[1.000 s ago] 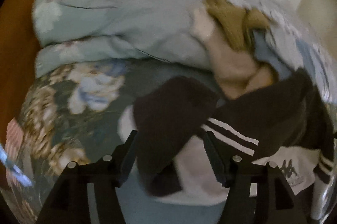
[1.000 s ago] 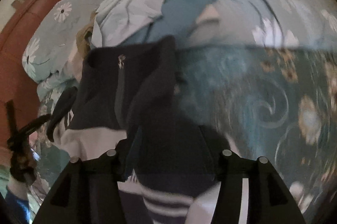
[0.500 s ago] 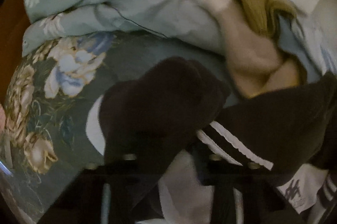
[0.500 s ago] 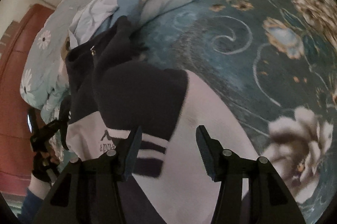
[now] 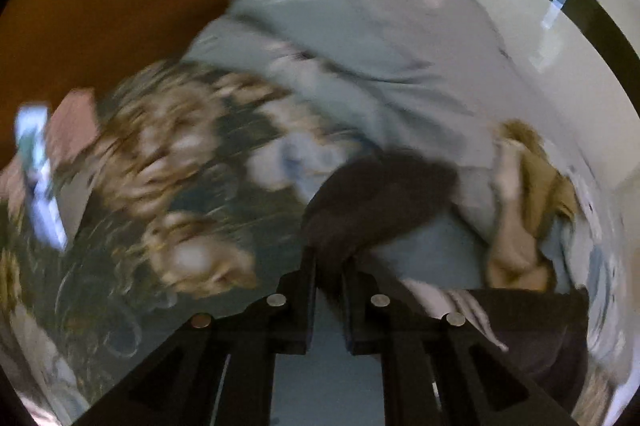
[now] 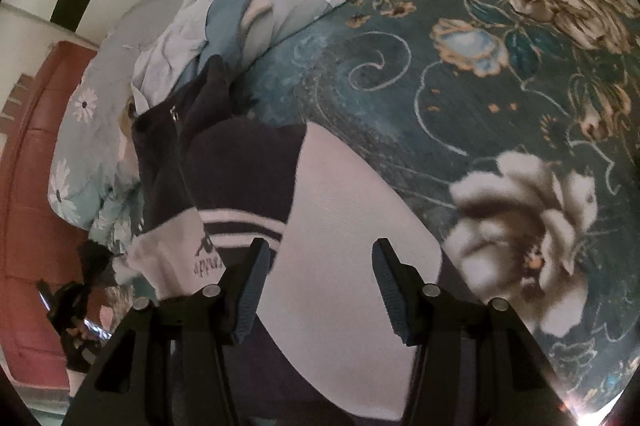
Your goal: Fold clothes
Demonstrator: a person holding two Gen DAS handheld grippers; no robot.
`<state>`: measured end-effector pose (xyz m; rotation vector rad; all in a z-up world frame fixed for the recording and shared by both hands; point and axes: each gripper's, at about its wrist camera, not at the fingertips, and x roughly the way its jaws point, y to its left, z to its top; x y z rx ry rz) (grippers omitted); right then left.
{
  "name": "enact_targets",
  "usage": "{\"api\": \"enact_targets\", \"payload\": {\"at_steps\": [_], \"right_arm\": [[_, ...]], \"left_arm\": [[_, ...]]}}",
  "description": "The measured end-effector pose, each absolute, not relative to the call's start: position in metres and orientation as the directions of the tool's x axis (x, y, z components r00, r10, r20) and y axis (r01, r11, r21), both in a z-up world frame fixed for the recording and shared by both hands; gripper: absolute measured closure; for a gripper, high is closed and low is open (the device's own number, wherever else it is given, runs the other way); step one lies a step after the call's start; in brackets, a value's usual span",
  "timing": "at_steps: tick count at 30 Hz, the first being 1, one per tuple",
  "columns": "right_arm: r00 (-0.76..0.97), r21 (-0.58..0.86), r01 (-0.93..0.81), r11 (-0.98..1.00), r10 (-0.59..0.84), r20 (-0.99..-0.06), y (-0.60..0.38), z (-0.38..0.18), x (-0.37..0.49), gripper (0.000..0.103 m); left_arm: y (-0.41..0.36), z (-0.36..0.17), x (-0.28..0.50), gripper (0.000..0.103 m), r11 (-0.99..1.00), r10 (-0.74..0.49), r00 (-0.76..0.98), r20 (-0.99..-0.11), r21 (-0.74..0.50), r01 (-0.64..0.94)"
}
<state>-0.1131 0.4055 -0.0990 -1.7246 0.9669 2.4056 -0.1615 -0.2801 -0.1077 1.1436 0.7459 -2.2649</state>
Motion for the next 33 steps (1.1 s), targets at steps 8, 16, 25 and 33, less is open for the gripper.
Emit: {"api": "enact_targets", "payload": {"at_steps": [8, 16, 25, 33], "right_arm": [[-0.298, 0.374, -0.244, -0.895, -0.298, -0.907, 0.386, -0.098, -0.09, 0.048], [-0.212, 0.43, -0.18, -0.885, -0.392, -0.895, 0.353, -0.129, -0.072, 0.048], [-0.204, 0.397, -0.193, -0.897, -0.359, -0.911, 0.35, -0.143, -0.064, 0.047], [-0.258, 0.409, -0.251, -0.877, -0.347, -0.902, 0.379, -0.14, -0.06, 0.096]], "left_arm": [[-0.292, -0.162, -0.125, 0.092, -0.59, -0.032, -0.434, -0.9, -0.334, 0.736], [-0.25, -0.162, -0.102, 0.072, -0.597, 0.147, -0.445, -0.883, -0.438, 0.673], [-0.175, -0.152, -0.048, 0.062, -0.633, 0.259, -0.431, -0.864, -0.489, 0.6], [-0.149, -0.125, -0.045, 0.062, -0.623, 0.285, -0.473, -0.834, -0.536, 0.57]]}}
